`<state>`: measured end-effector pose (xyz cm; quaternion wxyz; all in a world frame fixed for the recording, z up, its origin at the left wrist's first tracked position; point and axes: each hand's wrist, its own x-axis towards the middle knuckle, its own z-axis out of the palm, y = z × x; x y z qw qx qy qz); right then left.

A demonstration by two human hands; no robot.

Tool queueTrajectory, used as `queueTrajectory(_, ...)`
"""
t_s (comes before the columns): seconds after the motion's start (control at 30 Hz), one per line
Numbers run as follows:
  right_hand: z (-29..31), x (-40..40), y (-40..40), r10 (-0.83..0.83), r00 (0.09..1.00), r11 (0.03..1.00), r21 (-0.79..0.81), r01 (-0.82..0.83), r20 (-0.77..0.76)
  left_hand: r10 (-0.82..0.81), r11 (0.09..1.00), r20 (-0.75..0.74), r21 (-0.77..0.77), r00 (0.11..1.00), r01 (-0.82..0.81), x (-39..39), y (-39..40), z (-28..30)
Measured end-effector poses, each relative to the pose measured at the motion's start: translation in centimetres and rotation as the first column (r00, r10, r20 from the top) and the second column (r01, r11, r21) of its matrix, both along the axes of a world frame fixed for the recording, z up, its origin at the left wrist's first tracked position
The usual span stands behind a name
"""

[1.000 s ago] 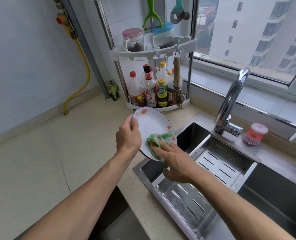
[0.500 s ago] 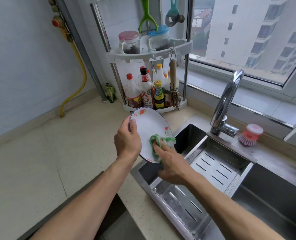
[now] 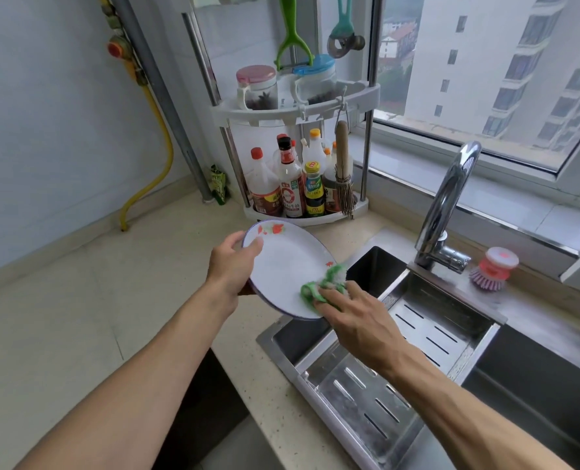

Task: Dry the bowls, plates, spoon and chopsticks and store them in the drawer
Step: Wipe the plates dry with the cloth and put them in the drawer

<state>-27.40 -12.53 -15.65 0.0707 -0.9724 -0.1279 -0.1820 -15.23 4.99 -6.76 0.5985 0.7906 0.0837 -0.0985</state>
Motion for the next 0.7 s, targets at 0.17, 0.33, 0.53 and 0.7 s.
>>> queueTrajectory(0.17,2.4,1.2,2.3,-0.112,0.981,0.992,0.066,0.103,0.161,-0.009,0.959,-0.1,-0.282,0.995,-0.02,-3.0,-1.6,-1.2)
queueTrajectory(0.33,2.8,0.9,5.7,-0.073,0.997,0.925,0.374,0.062,0.014,0.207,0.97,0.166,-0.16,0.964,-0.181,-5.0,-3.4,-2.0)
queueTrajectory(0.53,2.2,1.2,1.5,0.02,0.856,0.935,0.314,0.168,-0.517,0.072,0.997,0.252,0.016,0.965,-0.079,-3.9,-1.6,-2.3)
queueTrajectory(0.7,4.1,1.0,3.3,0.183,0.794,0.826,0.528,0.196,-0.58,0.09,0.986,0.299,0.105,0.95,-0.126,-4.4,-2.1,-1.5)
